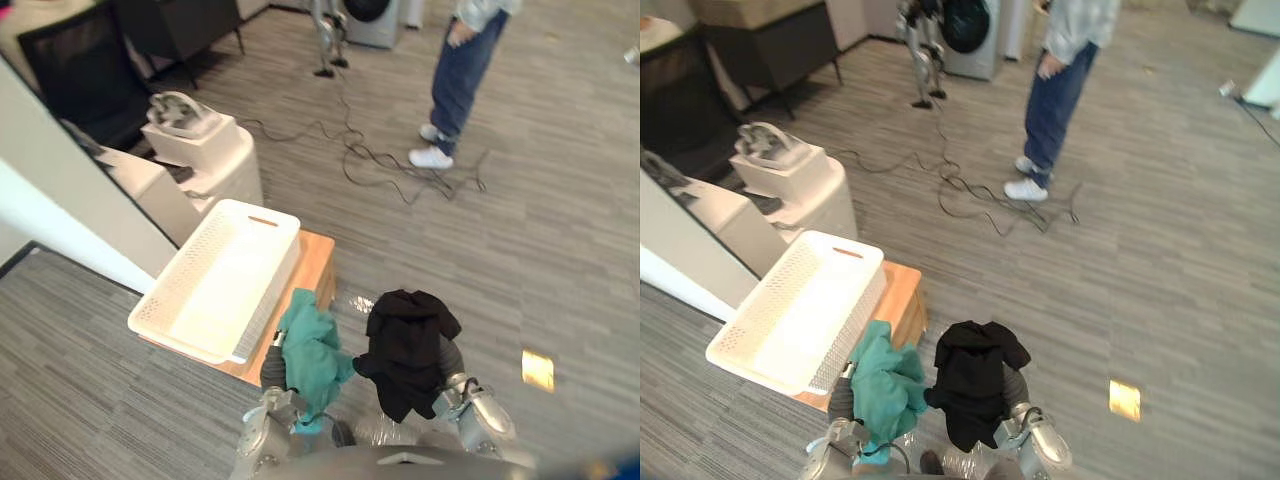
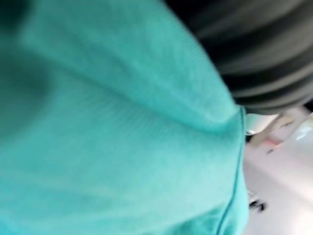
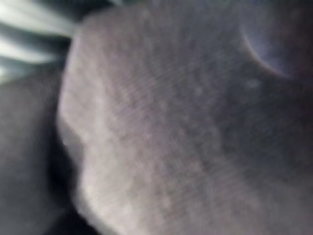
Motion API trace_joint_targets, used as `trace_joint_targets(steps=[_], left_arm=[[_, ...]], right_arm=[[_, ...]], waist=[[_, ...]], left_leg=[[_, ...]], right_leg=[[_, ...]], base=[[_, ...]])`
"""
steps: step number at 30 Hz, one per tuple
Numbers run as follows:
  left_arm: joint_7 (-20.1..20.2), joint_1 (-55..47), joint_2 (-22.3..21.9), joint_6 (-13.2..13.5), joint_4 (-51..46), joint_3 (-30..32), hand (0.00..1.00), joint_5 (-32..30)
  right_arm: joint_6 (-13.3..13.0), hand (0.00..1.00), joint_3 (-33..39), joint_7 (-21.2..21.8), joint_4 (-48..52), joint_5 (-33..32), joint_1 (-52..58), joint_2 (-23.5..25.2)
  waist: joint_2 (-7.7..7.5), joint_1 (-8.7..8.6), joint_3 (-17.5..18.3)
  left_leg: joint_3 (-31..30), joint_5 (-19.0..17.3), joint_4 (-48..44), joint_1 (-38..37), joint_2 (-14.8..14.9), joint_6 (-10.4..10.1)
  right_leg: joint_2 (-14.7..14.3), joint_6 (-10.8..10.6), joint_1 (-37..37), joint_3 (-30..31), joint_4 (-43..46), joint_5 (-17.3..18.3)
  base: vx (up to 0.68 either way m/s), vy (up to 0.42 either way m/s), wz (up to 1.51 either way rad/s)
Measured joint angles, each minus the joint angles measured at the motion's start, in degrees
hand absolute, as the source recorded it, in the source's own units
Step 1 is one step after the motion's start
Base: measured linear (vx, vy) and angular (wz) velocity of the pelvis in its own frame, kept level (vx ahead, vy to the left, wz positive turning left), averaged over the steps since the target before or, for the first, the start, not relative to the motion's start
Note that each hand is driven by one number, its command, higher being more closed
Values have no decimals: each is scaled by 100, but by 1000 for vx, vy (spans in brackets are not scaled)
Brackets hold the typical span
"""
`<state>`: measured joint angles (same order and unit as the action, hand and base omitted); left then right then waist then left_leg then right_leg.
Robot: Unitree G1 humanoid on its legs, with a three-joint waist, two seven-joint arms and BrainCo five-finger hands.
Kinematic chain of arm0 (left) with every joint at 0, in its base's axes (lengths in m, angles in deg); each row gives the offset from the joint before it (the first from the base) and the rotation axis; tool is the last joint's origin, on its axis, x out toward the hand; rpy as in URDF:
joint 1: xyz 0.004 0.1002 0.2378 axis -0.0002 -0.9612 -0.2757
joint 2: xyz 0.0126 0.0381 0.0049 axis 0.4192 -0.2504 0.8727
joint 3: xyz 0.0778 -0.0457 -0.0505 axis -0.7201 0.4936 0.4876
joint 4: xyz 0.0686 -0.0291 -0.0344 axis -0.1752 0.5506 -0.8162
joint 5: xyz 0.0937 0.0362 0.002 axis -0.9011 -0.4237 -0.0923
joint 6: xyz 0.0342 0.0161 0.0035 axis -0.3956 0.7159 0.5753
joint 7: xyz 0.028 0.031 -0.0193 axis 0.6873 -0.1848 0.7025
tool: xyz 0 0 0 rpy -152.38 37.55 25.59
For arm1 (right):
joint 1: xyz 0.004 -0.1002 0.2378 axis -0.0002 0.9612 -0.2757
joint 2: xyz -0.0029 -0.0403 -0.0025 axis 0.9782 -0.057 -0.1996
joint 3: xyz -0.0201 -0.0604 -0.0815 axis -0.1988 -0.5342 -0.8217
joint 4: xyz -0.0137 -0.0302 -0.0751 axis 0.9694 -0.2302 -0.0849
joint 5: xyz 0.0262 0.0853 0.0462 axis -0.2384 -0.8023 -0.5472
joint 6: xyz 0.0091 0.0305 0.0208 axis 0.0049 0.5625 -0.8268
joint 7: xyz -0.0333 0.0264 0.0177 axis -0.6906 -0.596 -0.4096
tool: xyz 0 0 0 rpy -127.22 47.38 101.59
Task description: Tidy the bed and pick cloth on bed and put in laundry
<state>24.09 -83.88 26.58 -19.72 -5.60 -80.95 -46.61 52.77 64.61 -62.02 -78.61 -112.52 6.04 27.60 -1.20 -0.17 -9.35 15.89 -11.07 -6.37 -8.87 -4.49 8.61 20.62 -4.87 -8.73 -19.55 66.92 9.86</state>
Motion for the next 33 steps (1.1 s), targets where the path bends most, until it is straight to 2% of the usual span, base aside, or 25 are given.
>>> trace_joint_targets(steps=[2,3,4,5,7,8,9,10,11,12,13,14,16,17,19,20,21,22,23,24,25,26,28,32,33], left_arm=[[-87,33,76,59,-48,5,100,0],[-168,55,80,59,-45,8,100,3],[-173,50,93,52,-43,7,100,4],[-172,49,100,49,-42,6,100,3],[-153,4,135,10,-39,9,100,2],[-150,-25,155,10,-43,12,100,2],[-112,-142,271,12,-46,32,100,3],[-114,-239,186,-64,22,48,100,14],[-104,-303,142,-64,-8,47,100,15],[5,-394,6,-61,-33,61,100,17],[39,-418,-40,-61,-36,70,100,20],[89,-460,-108,-56,-41,76,100,25],[92,-506,-290,-46,-48,152,100,50],[90,-499,-365,-46,-68,171,100,89],[90,-471,-389,-70,-72,192,100,86],[90,-474,-390,-98,-76,205,100,83],[91,-462,-404,-175,-77,211,100,78],[95,-441,-442,-263,-78,210,100,75],[100,-412,-462,-308,-94,209,100,74],[117,-347,-477,-344,-137,206,100,72],[156,-413,-461,-349,-233,229,100,69],[175,-397,-452,-353,-254,227,100,69],[257,-409,-331,-366,-373,257,100,66],[274,-563,-271,-498,-558,224,100,11],[302,-579,-226,-537,-558,225,100,10]], right_arm=[[-65,100,-112,-36,-36,0,24,-11],[-115,100,-119,-67,-36,-1,24,-17],[-200,100,-119,-106,-33,-6,16,-13],[-248,100,-121,-111,-32,-8,13,-12],[-460,100,-121,-129,-9,-25,-13,-15],[-479,100,-125,-128,-1,-28,-19,-8],[-511,100,-171,-131,39,-63,-17,60],[-557,100,-197,-147,47,-82,-46,-66],[-559,100,-195,-149,55,-95,-64,-116],[-560,100,-203,-154,74,-116,-172,-184],[-560,100,-220,-151,75,-118,-225,-179],[-560,100,-257,-120,112,-120,-300,-171],[-557,100,-376,-43,231,-117,-416,-175],[-548,100,-477,43,347,-114,-478,-171],[-515,100,-594,67,476,-104,-447,-180],[-472,100,-650,67,506,-100,-436,-180],[-403,100,-668,54,513,-95,-438,-175],[-344,100,-643,0,508,-95,-444,-187],[-324,100,-617,-35,504,-96,-449,-196],[-309,100,-590,-101,494,-95,-453,-213],[-295,100,-590,-143,422,-92,-445,-190],[-268,100,-585,-163,393,-84,-450,-181],[-223,100,-584,-228,393,-37,-450,-110],[-216,100,-412,-476,425,8,-469,46],[-230,100,-399,-563,467,15,-462,63]], waist=[[5,-66,-25],[38,-46,-58],[75,-39,-66],[80,-44,-68],[45,-24,-66],[10,-26,-69],[-199,-26,-21],[2,1,-37],[100,36,-22],[253,108,-28],[299,101,1],[277,95,4],[268,133,12],[280,109,12],[282,125,8],[268,139,3],[247,142,13],[240,166,26],[263,187,32],[331,256,74],[390,285,155],[350,278,215],[92,289,271],[57,279,311],[1,276,351]], left_leg=[[-557,-102,-82,-47,152,-113],[-853,-149,-104,-137,295,-212],[-1236,-217,-171,-184,486,-356],[-1378,-250,-188,-183,543,-412],[-2060,-497,-260,-176,702,-651],[-2168,-554,-299,-178,700,-718],[-2382,-751,-425,-196,660,-912],[-2441,-876,-551,-229,963,-1145],[-2396,-879,-579,-203,1065,-1206],[-2224,-759,-585,-200,1235,-1354],[-2166,-646,-564,-208,1271,-1386],[-2103,-485,-575,-220,1314,-1417],[-2096,-296,-955,-99,1428,-1381],[-1892,-166,-1936,396,1569,-1352],[-1435,177,-2932,874,1819,-1349],[-1148,143,-3305,1046,1952,-1346],[-758,-130,-3541,1231,1994,-1341],[-397,-416,-3389,1409,1849,-1337],[-175,-507,-3119,1474,1727,-1329],[160,-340,-2389,1510,1524,-1272],[577,-132,-1599,1396,1349,-978],[519,-72,-1315,1273,1184,-903],[336,385,-296,941,689,-699],[48,500,111,629,588,-642],[-11,500,160,583,583,-643]], right_leg=[[-224,-39,-296,174,-769,169],[-423,-72,-339,256,-1567,189],[-735,-108,-298,505,-2820,153],[-838,-154,-266,643,-3300,93],[-1154,-419,-115,1714,-5444,-579],[-1156,-479,-74,1917,-5695,-635],[-1095,-592,-5,2328,-5960,-906],[-1355,-394,-36,2181,-5561,-1065],[-1427,-331,-71,2130,-5456,-974],[-1500,-163,-172,1927,-5056,-709],[-1491,-102,-210,1851,-4852,-543],[-1460,-22,-216,1722,-4601,-301],[-1502,99,12,1463,-4651,-98],[-1557,176,358,1218,-4974,-89],[-1588,283,798,909,-5368,-142],[-1584,331,1013,793,-5541,-152],[-1531,339,1307,608,-5726,-151],[-1429,335,1482,447,-5830,-151],[-1370,327,1534,388,-5874,-154],[-1303,273,1543,332,-5870,-138],[-1247,134,1572,223,-5869,-71],[-1184,100,1588,158,-5868,-46],[-927,47,1634,47,-5862,-93],[-857,13,1703,-31,-5349,-126],[-852,12,1717,-34,-5250,-129]], base=[[219,-202,153],[243,-284,137],[293,-354,137],[298,-399,140],[288,-418,137],[346,-488,129],[360,-490,106],[365,-472,92],[422,-478,60],[283,-291,40],[324,-344,61],[275,-307,66],[318,-349,63],[196,-202,56],[244,-183,62],[255,-134,74],[287,-79,77],[229,-13,68],[246,50,44],[195,114,44],[197,112,53],[219,101,74],[211,89,77],[171,59,55],[133,-13,41]])
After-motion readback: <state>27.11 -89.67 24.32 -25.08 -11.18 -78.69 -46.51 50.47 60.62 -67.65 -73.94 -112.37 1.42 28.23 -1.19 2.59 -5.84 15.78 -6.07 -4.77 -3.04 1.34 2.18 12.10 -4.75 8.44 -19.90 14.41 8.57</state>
